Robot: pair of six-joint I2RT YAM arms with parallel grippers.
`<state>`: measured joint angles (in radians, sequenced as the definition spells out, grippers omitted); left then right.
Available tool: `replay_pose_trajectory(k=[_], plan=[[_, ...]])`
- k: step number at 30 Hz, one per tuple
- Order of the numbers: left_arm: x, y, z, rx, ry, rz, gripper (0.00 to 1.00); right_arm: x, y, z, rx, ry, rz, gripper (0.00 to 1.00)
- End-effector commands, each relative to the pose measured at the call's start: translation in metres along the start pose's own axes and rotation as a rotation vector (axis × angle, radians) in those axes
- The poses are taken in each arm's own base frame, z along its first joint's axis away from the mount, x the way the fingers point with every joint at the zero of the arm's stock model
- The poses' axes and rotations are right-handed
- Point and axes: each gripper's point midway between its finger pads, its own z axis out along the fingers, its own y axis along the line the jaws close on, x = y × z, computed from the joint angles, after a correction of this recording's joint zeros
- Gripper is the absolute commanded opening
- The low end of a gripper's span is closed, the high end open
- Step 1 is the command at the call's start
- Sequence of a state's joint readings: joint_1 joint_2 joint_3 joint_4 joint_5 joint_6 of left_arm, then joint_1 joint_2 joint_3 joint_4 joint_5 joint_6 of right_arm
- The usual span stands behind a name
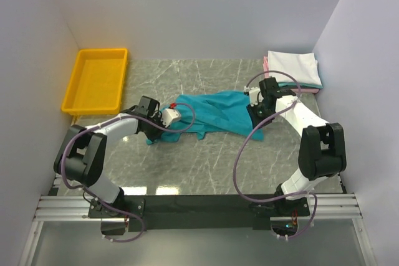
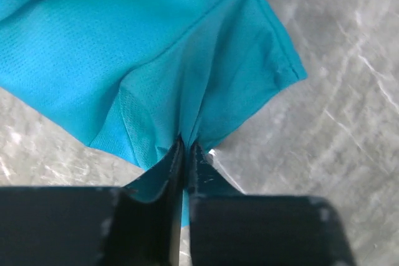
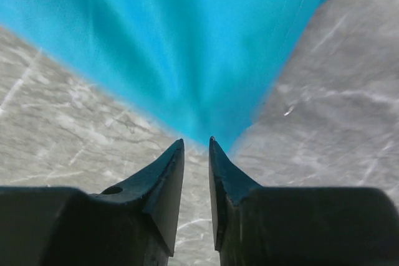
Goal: Fold and stack the t-shirts
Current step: Flatten the tshirt out
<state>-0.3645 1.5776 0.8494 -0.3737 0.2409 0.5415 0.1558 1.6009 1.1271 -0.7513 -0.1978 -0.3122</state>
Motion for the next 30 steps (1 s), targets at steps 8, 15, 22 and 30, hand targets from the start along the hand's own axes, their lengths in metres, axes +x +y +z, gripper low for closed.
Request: replay_pose_trajectory(k=[8, 15, 22, 30], plan=[[-0.02, -0.045, -0.079, 0.283, -0.089, 0.069, 0.01, 0.004, -0.011, -0.009, 0.043, 0.011, -0.024, 0.0], [-0.028, -0.023, -0.155, 0.287, -0.165, 0.088, 0.01, -0.012, -0.007, -0.015, 0.027, -0.047, -0.014, 0.39], [-0.035, 0.007, -0.149, 0.268, -0.17, 0.009, 0.01, -0.051, -0.001, 0.027, -0.06, -0.056, 0.058, 0.39], [-0.031, 0.019, -0.153, 0.267, -0.182, -0.026, 0.01, -0.064, 0.008, 0.065, -0.043, -0.017, 0.008, 0.3]])
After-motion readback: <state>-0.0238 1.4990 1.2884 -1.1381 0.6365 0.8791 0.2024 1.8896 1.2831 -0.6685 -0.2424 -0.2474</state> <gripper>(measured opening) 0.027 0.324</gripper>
